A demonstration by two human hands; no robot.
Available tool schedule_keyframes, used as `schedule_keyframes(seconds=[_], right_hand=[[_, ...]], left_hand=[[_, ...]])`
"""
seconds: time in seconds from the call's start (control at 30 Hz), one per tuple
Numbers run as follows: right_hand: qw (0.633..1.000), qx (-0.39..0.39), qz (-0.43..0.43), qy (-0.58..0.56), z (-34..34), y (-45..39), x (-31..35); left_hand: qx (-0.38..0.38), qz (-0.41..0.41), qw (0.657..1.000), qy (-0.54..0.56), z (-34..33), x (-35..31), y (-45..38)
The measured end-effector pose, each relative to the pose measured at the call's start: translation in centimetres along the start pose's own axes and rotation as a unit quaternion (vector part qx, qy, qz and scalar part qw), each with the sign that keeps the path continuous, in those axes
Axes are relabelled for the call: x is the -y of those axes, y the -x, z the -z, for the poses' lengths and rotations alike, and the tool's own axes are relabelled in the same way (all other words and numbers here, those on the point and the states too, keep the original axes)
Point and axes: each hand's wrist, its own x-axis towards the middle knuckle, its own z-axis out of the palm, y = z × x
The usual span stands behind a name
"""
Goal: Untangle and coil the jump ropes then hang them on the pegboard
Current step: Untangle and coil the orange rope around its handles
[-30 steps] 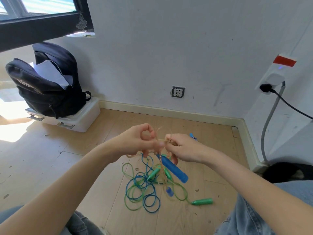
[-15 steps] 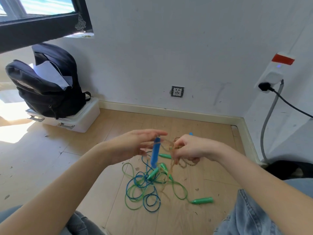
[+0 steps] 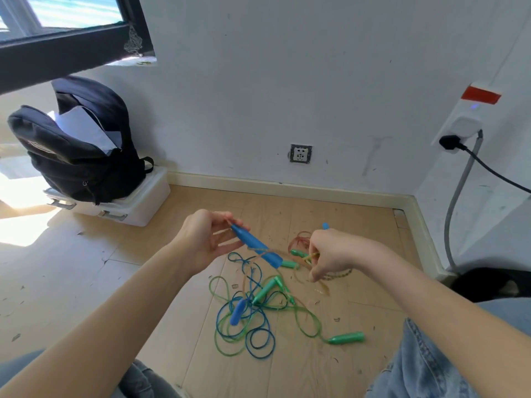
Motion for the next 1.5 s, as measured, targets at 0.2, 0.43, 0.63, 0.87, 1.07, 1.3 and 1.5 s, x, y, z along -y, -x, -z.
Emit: schedule_keyframes(seconds=[0.2,0.43,0.63,0.87,1.07,1.3,1.5], right_hand=[[0.952,-0.042,0.13,-0.275,0.7,0.4,1.0],[0.994,0.069,-0.016,0.078,-0.6,0.1,-0.5],[0.983,-0.059,0.109,-0.135,0.4,-0.3,-0.2],[0.903,-0.11,0.217,-0.354,1.9,1.5,0.8],[0.852,-0.114,0.246,-0.447,2.5,1.6,1.3],[0.884,-0.233,0.095,-0.393,3.0,0.7,-0.4],[0.985,-0.136,0.03,-0.102,1.4,0.4,0.0]], left_hand=[[0.099,-0.031,0.994,-0.019,-1.6,1.1,0.2],[-0.123,-0.173,0.971,0.112,0.6,-0.9,-0.7],[0.025,-0.217,0.885,-0.411,-0.2,0.8,-0.1],[0.15,-0.223,0.895,-0.355,-1.4,1.1,0.5],[0.242,-0.16,0.859,-0.421,-1.8,1.7,0.7],[0.175,-0.123,0.791,-0.574,-1.0,2.1,0.2],[0.215,-0.128,0.886,-0.391,-1.8,1.0,1.3]])
